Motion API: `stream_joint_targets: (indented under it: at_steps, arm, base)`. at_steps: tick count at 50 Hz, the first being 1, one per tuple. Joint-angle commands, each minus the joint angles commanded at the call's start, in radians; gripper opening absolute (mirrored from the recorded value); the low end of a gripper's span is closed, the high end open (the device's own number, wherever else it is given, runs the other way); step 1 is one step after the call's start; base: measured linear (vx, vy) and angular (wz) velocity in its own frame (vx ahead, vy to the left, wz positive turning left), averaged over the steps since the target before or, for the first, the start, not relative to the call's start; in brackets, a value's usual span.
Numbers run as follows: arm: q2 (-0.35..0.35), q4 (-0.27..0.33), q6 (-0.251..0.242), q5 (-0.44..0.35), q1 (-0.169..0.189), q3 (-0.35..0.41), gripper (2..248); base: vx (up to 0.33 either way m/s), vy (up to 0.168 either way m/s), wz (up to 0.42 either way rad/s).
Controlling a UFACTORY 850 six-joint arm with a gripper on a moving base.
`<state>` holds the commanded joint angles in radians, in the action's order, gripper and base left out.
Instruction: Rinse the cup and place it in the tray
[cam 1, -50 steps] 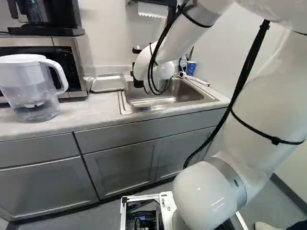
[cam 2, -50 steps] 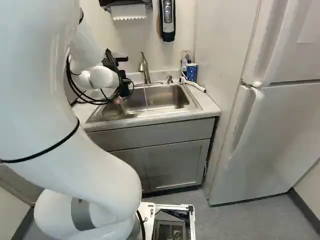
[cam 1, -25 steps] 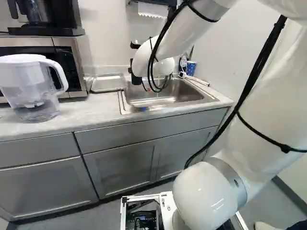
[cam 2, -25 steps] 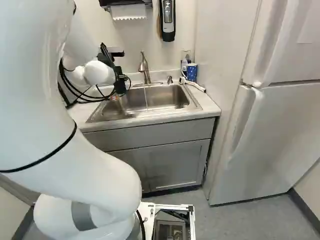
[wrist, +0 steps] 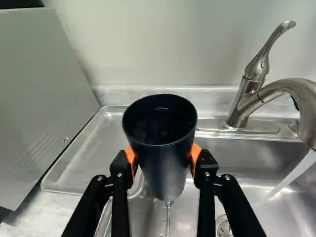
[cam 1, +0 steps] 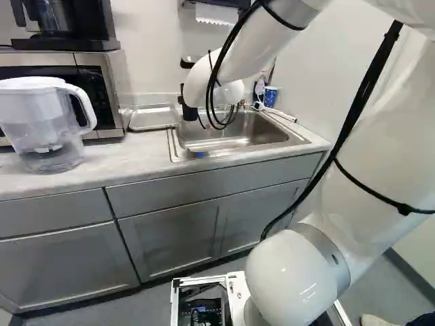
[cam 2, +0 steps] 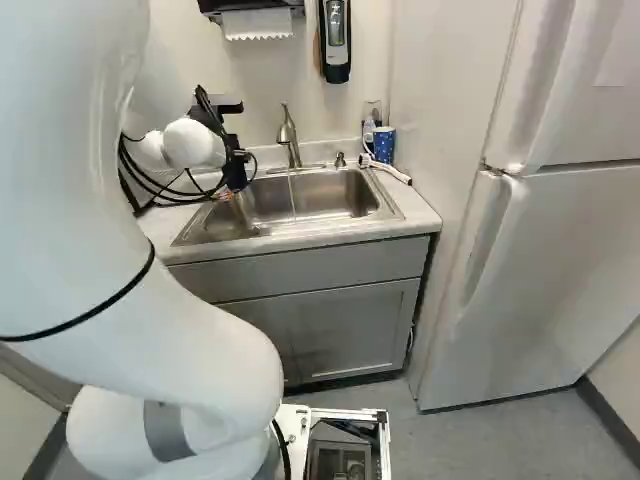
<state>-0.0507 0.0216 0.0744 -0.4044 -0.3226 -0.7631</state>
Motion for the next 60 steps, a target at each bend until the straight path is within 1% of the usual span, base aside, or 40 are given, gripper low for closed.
stream_joint_targets:
  at_steps: [5,12,60]
  arm:
    - [0.000,0.000,0.024,0.000,0.000,0.000,124]
    - [0.000,0.000,0.087,0.000,0.000,0.000,124]
    - [0.000,0.000,0.589,0.000,0.000,0.000,124]
  base:
    - [0.000,0.000,0.000]
    - [0.000,0.000,0.000]
    - [0.000,0.000,0.000]
